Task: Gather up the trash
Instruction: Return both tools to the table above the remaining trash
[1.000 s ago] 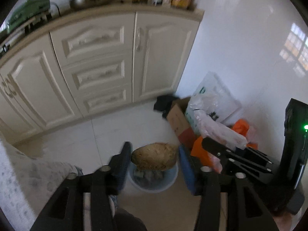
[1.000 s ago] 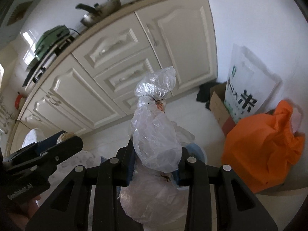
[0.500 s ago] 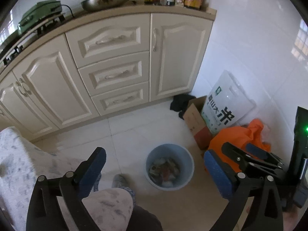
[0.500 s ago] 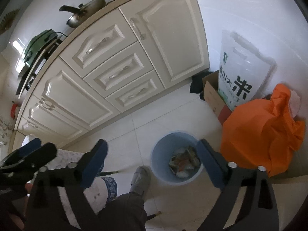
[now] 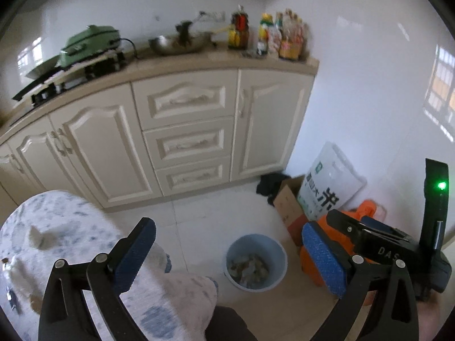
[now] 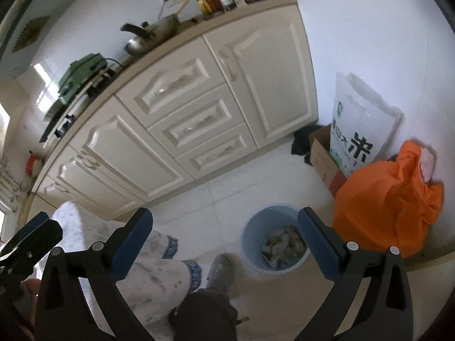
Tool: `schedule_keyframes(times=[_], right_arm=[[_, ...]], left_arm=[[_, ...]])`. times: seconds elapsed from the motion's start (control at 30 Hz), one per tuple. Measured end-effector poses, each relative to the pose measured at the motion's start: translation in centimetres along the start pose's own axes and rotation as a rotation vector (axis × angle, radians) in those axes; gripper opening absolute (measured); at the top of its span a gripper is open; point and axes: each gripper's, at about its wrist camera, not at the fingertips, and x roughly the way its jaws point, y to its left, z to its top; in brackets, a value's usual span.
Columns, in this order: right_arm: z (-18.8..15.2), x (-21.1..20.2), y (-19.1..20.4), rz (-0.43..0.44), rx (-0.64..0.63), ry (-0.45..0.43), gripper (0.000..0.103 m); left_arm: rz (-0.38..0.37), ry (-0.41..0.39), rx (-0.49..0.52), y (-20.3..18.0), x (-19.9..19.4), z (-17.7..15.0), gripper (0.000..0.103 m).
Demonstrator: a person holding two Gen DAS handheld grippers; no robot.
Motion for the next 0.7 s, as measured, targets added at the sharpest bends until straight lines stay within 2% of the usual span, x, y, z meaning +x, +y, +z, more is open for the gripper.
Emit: schedule_keyframes(times=[0.17,0.3,0.5,0.7], right_arm=[[-0.2,-2.0,4.2,0.057,-0.047,-0.037,0.103],[-0.6,-3.5,9.5,0.117,-0.126,-0.060,0.103],[-1.9,-4.8,16.8,0.211,-0.240,-0.071,0.103],[-4.0,-5.5,23.2,0.282,-0.354,-0.065,0.103]], left_arm=[[0.045,-0.084,-0.051,3.2,-6.2,-2.4,0.102],[0.102,-0.145,-0.096,6.0,-11.2,-5.2,0.102],[0.174,-0.210,-0.182,10.1,-17.3,-9.0,0.102],[0.248,-0.243,-0.281,13.3,-22.2,-12.8,0.102]])
